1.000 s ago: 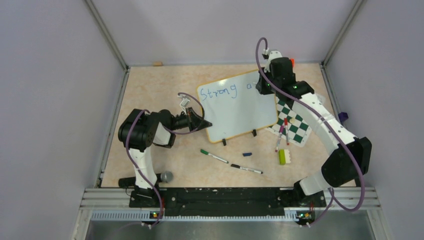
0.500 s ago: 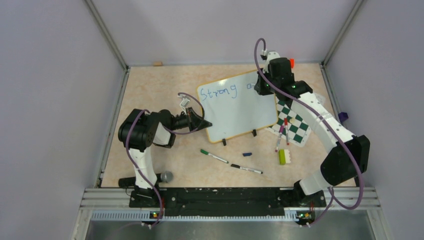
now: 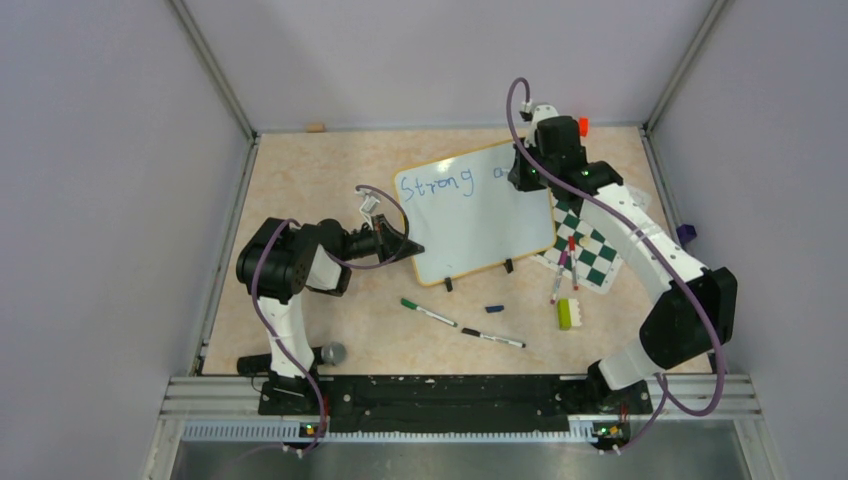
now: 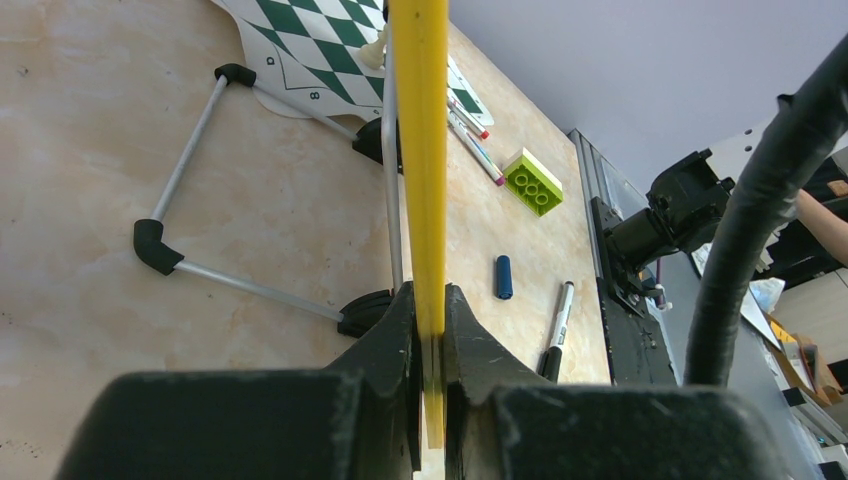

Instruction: Write a sentence on the whiteboard

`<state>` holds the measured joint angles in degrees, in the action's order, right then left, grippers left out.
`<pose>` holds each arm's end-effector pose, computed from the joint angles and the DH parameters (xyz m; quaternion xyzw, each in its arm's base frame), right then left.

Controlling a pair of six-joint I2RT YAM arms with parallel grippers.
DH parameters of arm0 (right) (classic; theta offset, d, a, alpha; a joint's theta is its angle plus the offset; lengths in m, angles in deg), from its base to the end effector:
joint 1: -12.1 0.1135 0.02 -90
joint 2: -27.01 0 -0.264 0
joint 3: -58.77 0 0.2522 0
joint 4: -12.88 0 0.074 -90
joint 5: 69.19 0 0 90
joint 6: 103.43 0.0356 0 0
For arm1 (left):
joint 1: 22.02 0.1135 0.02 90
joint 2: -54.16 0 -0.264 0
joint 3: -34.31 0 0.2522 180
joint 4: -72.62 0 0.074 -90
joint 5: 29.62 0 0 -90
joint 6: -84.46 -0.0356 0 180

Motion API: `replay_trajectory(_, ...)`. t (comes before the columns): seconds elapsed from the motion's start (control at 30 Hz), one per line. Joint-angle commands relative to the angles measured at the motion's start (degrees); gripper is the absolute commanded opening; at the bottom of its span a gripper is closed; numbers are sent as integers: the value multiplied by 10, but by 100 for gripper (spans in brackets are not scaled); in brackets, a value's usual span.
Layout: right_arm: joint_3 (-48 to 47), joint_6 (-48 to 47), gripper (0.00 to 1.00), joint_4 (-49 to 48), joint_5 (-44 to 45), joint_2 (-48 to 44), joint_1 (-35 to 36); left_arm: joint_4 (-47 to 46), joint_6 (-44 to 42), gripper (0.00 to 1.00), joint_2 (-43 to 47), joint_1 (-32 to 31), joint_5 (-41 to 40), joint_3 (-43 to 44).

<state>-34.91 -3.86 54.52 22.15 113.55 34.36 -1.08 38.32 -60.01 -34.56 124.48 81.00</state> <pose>0.3193 0.1298 0.3463 -0.0924 0.8801 0.1177 0.4506 0.2993 -0.0994 0.1311 0.2276 0.6516 -0.6104 0.3886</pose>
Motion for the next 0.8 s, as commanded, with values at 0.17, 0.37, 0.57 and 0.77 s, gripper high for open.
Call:
replay_trajectory(0.17,9,-5,0,-4,14,-1,-6,-53,-33,0,1,-11,57,1)
replay_trajectory(0.37,19,-7,0,5,16,-5,-5,-53,-33,0,2,-12,57,1)
replay_trajectory(0.57,21,-8,0,9,18,-9,-6,-53,-33,0,3,-12,57,0)
replay_trajectory(0.77,18,-11,0,18,25,-13,-5,-53,-33,0,2,-12,58,1)
